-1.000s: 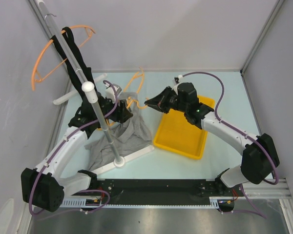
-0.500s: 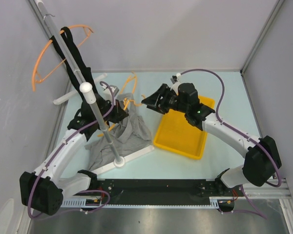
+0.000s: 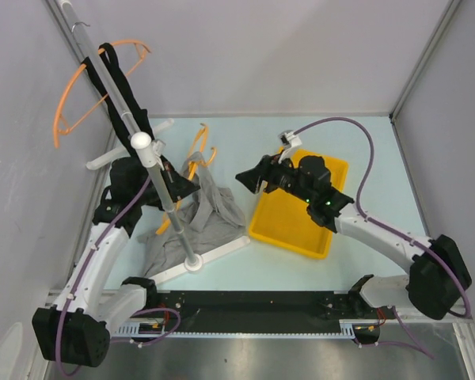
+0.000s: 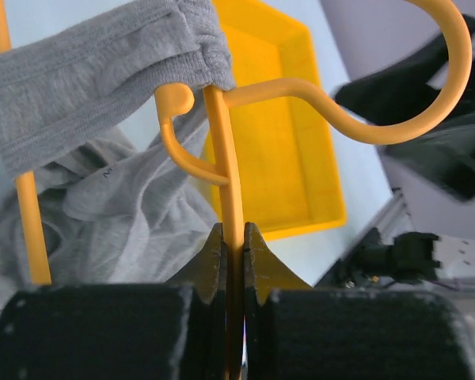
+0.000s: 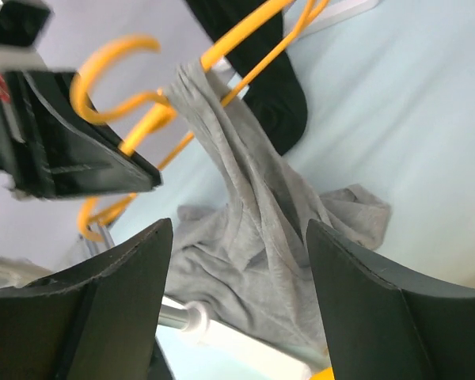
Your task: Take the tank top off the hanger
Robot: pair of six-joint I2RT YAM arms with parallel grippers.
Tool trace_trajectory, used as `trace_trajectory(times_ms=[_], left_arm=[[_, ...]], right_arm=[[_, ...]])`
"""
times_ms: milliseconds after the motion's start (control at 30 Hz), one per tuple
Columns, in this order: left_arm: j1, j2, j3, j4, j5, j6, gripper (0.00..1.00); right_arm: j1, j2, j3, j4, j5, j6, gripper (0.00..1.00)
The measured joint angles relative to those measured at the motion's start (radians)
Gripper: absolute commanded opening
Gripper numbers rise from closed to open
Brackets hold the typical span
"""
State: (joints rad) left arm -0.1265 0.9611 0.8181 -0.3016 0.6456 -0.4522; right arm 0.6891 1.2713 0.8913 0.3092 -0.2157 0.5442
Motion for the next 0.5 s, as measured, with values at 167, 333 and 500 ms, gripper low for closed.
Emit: trace_trajectory(times_ms=[167,333,500], left_arm=[[0.011,-0.034,-0.006,0.032,0.125,-0.082,0.0],[0.012,-0.053,-0.025,0.056,0.201,-0.135,0.0],[0.014,-0.066,-0.044,0.06,0.24,-0.154,0.0]], right_arm=[[0.069,0.139,-0.006,0.155,-0.063,-0.129,0.81],[0.131,0.251,-0.008,0.3,-0.101,-0.182,0.8],[0.167,0.347,0.04,0.362,-0.092,-0.204,0.7]])
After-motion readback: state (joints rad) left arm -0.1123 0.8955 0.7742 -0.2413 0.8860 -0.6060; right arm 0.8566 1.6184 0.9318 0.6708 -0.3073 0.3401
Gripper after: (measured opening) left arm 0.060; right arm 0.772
